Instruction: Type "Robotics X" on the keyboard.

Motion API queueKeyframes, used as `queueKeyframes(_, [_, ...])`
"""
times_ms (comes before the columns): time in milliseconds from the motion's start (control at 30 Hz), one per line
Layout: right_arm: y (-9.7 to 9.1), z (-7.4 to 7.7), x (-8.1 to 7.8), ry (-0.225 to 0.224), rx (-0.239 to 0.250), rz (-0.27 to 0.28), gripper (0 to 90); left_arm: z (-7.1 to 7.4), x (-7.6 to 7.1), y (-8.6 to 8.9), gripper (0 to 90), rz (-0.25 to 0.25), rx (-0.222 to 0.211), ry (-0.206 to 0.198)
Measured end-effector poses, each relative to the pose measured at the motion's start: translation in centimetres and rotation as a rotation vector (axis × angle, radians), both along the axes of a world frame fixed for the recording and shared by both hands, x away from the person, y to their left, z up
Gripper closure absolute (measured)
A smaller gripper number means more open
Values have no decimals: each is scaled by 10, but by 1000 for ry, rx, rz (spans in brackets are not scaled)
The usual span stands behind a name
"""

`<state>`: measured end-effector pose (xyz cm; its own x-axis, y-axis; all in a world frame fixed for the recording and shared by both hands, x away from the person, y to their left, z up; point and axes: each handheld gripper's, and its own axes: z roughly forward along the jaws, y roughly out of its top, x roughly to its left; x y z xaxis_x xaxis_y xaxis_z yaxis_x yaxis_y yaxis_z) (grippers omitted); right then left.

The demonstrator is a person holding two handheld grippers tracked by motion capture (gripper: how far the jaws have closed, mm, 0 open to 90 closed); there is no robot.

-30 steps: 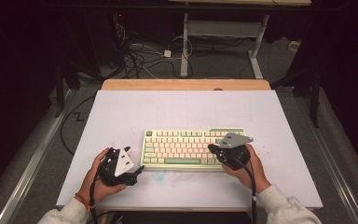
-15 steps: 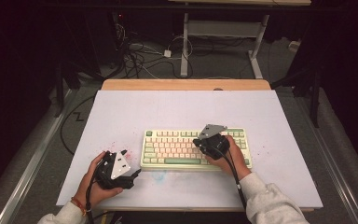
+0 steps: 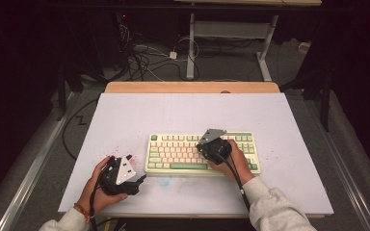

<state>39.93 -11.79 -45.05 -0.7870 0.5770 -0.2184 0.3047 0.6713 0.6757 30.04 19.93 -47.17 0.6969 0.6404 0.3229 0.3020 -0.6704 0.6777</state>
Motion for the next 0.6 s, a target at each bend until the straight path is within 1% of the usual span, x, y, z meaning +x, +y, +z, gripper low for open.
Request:
queueKeyframes(33, [-2,2,-1,-6,9,-2,884,0,0,0,187,1,-1,0])
queueKeyframes(100, [-4,6,-3,-9,42,-15,874,0,0,0,187,3,2,-2])
queueKeyframes(133, [-7,9,-5,-27,61,-10,850,0,0,0,187,3,3,-2])
queueKeyframes(167, [-7,9,-5,-27,61,-10,850,0,0,1,187,5,4,-2])
queueKeyframes(233, [-11,13,-9,-40,91,-8,816,0,0,1,187,6,5,-3])
queueKeyframes(267, [-14,16,-14,-64,113,-11,785,0,0,0,187,8,6,-5])
queueKeyframes(300, [-14,16,-14,-64,113,-11,785,0,0,0,187,9,7,-6])
queueKeyframes(367, [-19,20,-18,-88,138,-14,711,0,0,0,188,9,8,-2])
queueKeyframes(433, [-25,25,-22,-107,158,-11,658,0,0,0,188,9,11,-3])
queueKeyframes(500, [-30,28,-25,-129,186,-2,583,-1,1,-1,188,10,11,-1])
queueKeyframes(533, [-33,30,-28,-138,197,-12,557,0,1,-1,188,11,13,-3])
queueKeyframes(600, [-37,32,-32,-146,213,-4,494,0,0,0,194,11,3,-1])
